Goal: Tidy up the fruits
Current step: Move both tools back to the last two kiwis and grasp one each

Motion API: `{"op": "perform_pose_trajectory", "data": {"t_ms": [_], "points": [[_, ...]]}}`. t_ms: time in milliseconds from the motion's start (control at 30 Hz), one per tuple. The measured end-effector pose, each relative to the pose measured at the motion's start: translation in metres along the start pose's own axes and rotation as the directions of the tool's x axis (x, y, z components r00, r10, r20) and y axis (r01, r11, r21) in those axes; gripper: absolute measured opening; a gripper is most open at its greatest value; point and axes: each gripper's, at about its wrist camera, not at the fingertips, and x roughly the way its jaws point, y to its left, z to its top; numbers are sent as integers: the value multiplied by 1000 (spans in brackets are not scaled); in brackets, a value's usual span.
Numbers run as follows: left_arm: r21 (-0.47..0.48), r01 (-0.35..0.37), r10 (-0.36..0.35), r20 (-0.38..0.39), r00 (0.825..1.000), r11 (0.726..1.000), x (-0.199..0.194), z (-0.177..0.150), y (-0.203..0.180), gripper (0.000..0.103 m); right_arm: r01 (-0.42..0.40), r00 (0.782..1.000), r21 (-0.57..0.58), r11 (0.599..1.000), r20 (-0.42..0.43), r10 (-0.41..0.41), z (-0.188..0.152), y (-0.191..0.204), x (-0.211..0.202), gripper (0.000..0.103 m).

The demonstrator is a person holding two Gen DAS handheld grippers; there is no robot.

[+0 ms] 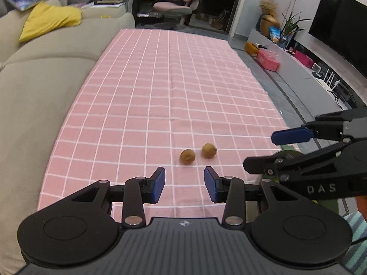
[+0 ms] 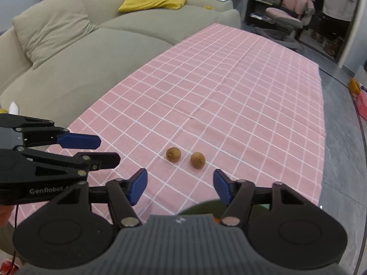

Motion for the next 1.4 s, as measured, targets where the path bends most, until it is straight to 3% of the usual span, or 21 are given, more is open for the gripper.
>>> {"op": "perform_pose_trajectory", "data": {"t_ms": [133,267,400,467,567,1133,1400], "points": [[-27,26,-27,-10,1000,999,13,-4,9,47,3,999,-51,999,-38,-5,7,0,26,48],[-59,62,-64,-28,998,996,30,-9,12,47,3,997,-88,996,-80,-10,14,-6,51,46],[-73,65,-67,-27,997,995,45,-11,12,47,-11,994,-113,994,-113,-2,16,-11,72,44],[-82,72,-73,-17,997,994,51,-11,13,47,-19,991,-118,993,-133,3,17,-15,85,36],[-78,64,-64,4,998,995,59,-10,12,46,-32,987,-115,993,-158,13,17,-21,101,33],[105,-26,27,-7,1000,994,104,-2,-18,44,-145,972,-72,987,-199,128,24,-52,144,30],[150,-43,48,-32,998,988,115,-3,-25,33,-198,959,-10,980,-210,192,20,-59,154,28]]}}
